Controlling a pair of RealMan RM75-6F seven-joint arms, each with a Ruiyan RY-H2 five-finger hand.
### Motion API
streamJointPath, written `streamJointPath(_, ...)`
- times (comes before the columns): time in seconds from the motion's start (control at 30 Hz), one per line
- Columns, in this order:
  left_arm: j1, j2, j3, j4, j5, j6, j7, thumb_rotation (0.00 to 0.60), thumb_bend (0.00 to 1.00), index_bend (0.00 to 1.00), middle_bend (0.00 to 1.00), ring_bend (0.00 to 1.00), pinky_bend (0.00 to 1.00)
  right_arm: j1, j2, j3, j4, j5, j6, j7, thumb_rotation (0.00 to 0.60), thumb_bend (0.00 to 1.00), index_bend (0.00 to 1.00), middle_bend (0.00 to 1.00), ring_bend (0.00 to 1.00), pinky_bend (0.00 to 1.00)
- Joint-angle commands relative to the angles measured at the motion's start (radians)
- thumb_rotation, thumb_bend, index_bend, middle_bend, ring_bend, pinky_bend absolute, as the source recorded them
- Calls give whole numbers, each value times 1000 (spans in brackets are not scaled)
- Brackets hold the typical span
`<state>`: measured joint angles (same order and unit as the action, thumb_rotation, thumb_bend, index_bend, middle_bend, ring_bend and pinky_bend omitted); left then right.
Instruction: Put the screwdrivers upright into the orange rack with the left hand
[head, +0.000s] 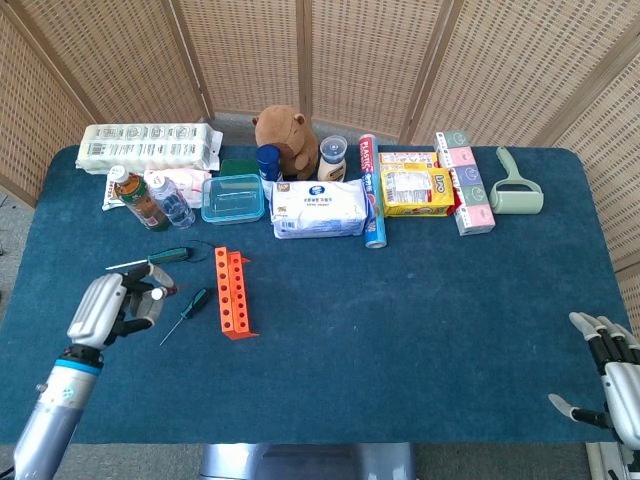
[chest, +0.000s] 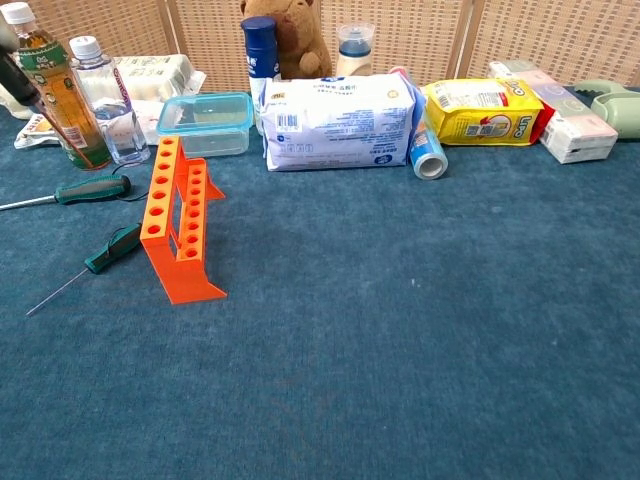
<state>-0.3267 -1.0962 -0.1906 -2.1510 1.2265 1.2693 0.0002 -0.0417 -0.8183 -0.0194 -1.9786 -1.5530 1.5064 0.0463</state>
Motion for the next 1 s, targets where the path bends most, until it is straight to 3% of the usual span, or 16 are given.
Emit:
streamJointPath(0.03,36,52,31,-31,71,-4,-108,600,489,499,849,788,920,1,-3,0,-1,1,-3,-7,600,0,74,113,82,14)
streamJointPath(0.27,27,87,66,-45,154,-98,-338,600,489,499,850,788,920,1,-10,1,-3,8,-3,-29,600,0,74,113,82,14)
streamJointPath(0.37,16,91,80,-37,179,-132,-381,600,489,498,850,788,920,0,-11,1,-1,7,0,-31,600,0,74,113,82,14)
streamJointPath(1.0,6,63,104,-34,191,-128,-410,600,489,503,849,788,920,-2,-4,-1,1,3,1,-14,600,0,74,113,83,17)
